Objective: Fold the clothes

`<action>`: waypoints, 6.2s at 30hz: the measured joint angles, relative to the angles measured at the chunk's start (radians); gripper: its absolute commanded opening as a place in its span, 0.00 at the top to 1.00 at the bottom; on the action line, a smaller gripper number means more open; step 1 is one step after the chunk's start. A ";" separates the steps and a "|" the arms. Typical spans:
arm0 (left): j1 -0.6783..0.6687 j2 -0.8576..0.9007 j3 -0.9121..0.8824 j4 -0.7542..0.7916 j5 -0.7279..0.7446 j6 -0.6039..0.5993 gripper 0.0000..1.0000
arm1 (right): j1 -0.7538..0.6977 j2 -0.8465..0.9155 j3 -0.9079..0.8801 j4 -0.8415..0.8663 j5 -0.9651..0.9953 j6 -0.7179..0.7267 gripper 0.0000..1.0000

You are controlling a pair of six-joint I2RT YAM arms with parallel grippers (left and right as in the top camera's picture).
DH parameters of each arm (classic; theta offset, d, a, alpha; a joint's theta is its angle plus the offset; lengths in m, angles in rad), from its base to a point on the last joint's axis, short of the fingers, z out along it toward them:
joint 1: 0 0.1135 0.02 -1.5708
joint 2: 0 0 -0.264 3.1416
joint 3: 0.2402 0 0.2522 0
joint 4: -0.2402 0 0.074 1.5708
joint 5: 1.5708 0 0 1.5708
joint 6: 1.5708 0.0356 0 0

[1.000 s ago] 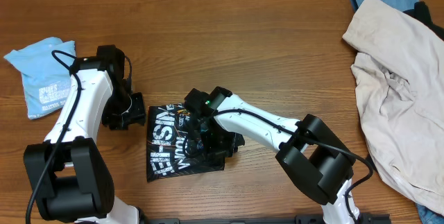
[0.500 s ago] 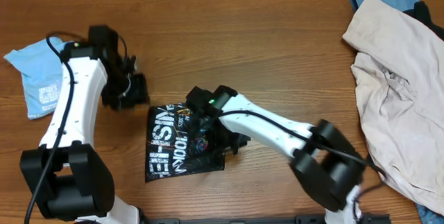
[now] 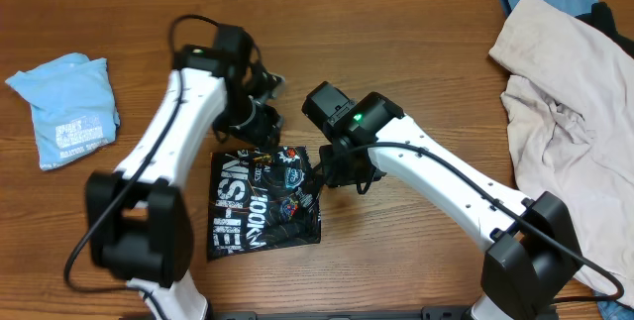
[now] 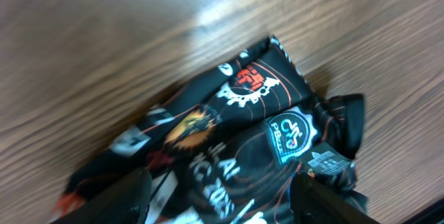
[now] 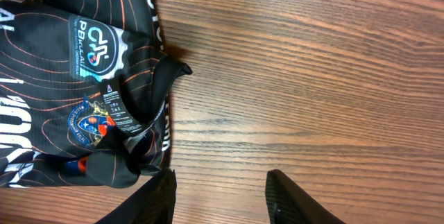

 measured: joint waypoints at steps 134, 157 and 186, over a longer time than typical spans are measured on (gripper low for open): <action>-0.056 0.377 0.143 -0.227 0.029 0.251 0.96 | -0.002 0.000 -0.190 0.212 -0.299 0.104 0.55; 0.268 0.364 0.193 -0.055 0.090 -0.098 0.96 | -0.008 0.000 -0.190 0.176 -0.230 0.083 0.55; 0.552 0.290 0.570 0.011 -0.340 -0.202 0.96 | -0.225 -0.122 -0.144 0.025 -0.066 0.029 0.54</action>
